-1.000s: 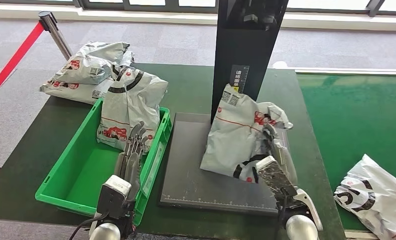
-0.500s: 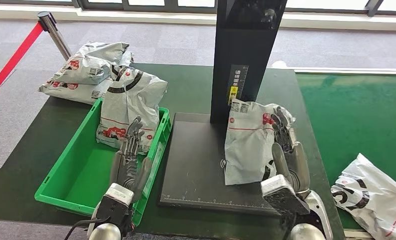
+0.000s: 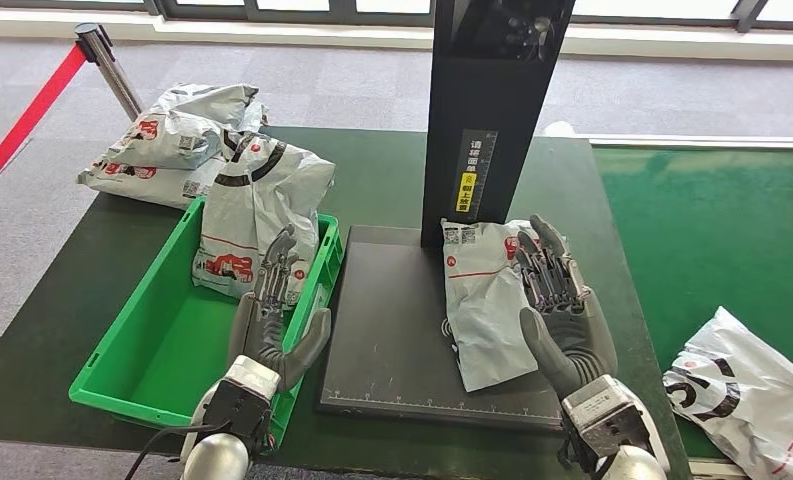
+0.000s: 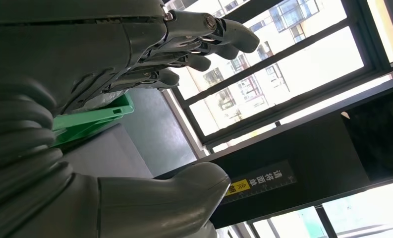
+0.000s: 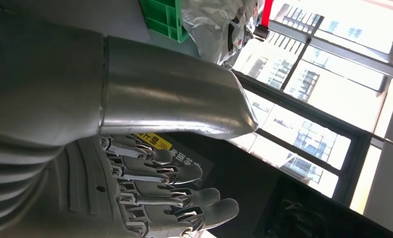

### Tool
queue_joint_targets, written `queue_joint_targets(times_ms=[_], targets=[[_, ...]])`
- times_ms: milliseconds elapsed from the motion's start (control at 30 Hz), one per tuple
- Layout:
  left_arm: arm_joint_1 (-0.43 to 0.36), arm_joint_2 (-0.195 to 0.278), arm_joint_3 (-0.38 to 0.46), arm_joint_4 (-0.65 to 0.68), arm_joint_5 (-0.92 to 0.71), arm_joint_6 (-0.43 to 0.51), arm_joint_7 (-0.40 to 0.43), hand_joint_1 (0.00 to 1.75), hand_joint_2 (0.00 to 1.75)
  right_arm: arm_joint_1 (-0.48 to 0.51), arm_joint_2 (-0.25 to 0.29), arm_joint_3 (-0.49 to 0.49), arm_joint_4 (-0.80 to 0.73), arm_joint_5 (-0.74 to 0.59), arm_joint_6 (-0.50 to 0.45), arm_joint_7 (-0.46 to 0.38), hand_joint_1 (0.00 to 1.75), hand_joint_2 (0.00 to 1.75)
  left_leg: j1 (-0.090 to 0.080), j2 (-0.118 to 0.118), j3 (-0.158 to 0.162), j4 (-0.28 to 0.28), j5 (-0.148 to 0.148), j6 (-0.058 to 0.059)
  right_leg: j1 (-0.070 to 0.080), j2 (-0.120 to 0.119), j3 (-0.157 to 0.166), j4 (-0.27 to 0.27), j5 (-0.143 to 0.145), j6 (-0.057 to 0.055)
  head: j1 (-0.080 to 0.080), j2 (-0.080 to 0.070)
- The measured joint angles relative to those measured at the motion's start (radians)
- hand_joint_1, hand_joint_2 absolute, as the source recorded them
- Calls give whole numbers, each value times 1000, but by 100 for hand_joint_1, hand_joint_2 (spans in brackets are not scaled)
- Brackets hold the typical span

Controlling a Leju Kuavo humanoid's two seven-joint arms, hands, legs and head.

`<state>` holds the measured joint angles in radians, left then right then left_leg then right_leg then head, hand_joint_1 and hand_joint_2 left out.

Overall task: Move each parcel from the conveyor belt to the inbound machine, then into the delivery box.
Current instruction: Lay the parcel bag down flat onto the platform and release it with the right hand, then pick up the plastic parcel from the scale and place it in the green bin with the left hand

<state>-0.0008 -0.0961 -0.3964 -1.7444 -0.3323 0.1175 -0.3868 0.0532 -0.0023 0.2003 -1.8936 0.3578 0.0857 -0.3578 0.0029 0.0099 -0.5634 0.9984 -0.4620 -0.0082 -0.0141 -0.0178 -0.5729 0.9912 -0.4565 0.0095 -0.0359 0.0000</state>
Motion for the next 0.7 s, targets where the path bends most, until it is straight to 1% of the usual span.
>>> queue_joint_targets(times_ms=[167, 200, 300, 367, 500, 567, 633, 700], targets=[[-1, 0, 0, 4, -1, -1, 0, 0, 175, 0, 0, 0, 0, 3, 5, 7, 0, 175, 0, 0, 0, 0, 0, 0, 0, 0, 0, 0, 0, 0, 0, 0], [-1, 0, 0, 4, -5, -1, 1, 0, 175, 0, 0, 0, 0, 10, 14, 20, 0, 131, 0, 0, 0, 0, 0, 0, 0, 0, 0, 0, 0, 0, 0, 0], [-7, 0, -5, 10, -25, -2, 7, 0, 175, -2, 0, 1, 15, 65, 65, 97, 0, 0, 0, 0, 0, 0, 0, 0, 0, 0, 0, 0, 0, 0, 0, 0], [-15, 1, -9, 17, -37, 0, 12, 0, 175, -6, 0, 6, 40, 87, 85, 107, 0, 0, 0, 0, 0, 0, 0, 0, 0, 0, 0, 0, 0, 0, 0, 0], [-24, 1, -18, 28, -54, 7, 22, 0, 175, -22, 1, 17, 69, 21, 91, 24, 0, 175, 0, 0, 0, 0, 0, 0, 0, 0, 0, 0, 0, 0, 0, 0], [-25, 0, -27, 34, -73, 6, 30, 0, 175, -28, 5, 14, 57, -10, 65, -16, 0, 175, 0, 0, 0, 0, 0, 0, 0, 0, 0, 0, 0, 0, 0, 0], [-26, -1, -38, 41, -95, 4, 37, 0, 175, -29, 15, 2, 31, -29, 12, -31, 0, 175, 0, 0, 0, 0, 0, 0, 0, 0, 0, 0, 0, 0, 0, 0], [-32, -2, -51, 49, -111, -27, 45, 0, 175, -21, 27, -17, 1, -3, -57, -46, 0, 175, 0, 0, 0, 0, 0, 0, 0, 0, -1, 0, 0, 0, 0, 0]])
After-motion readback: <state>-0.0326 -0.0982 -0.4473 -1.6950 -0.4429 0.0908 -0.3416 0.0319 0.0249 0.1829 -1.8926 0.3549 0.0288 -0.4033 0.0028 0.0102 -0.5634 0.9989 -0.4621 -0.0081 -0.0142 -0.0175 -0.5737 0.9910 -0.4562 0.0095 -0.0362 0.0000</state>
